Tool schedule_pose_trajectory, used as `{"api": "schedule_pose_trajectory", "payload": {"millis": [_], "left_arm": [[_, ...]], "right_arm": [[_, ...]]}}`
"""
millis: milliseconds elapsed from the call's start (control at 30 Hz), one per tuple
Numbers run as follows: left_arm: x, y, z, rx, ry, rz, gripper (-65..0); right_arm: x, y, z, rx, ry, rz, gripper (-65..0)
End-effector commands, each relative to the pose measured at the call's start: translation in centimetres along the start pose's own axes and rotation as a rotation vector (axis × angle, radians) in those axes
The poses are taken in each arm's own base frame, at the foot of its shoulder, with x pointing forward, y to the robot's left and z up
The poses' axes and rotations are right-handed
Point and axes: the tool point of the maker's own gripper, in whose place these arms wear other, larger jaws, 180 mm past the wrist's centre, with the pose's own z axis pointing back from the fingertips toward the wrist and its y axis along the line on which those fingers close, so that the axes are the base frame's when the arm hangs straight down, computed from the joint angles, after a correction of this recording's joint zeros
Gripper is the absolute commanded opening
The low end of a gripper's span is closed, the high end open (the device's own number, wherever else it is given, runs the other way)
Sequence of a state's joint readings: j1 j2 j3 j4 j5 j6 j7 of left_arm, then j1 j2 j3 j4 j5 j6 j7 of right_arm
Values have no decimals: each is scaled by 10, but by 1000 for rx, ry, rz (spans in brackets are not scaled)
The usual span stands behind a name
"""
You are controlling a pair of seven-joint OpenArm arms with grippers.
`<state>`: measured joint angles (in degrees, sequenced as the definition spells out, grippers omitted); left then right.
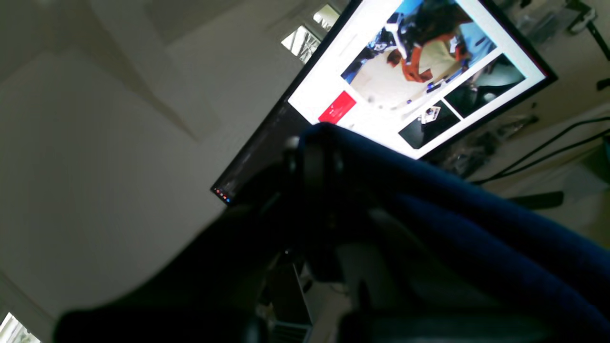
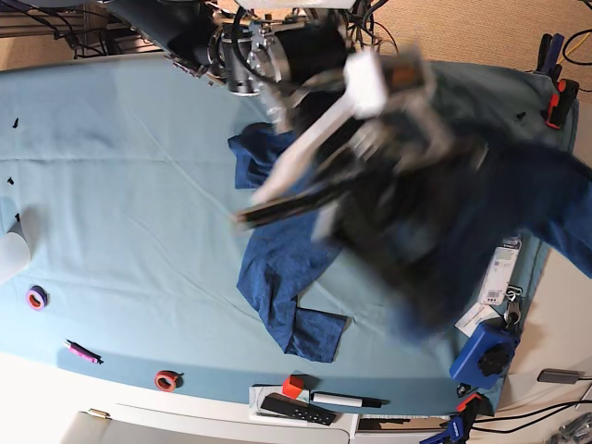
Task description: Layout the t-shirt on the table in an organized manner, then fold the t-shirt properly
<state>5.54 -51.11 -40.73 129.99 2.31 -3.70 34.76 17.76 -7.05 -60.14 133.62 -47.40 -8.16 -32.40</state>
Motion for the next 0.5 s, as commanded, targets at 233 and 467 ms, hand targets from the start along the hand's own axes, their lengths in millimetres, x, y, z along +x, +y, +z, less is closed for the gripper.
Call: {"api": "schedule_pose_trajectory", "payload": {"millis": [233,467], "left_arm": [[6,5,-4,-9,-31,9,-650],[11,-31,0,-210,-54,135,-650]], "right_arm": [[-59,-62,11,-158,157,187,-650],[-113,-114,45,-222,340,383,-650]]}}
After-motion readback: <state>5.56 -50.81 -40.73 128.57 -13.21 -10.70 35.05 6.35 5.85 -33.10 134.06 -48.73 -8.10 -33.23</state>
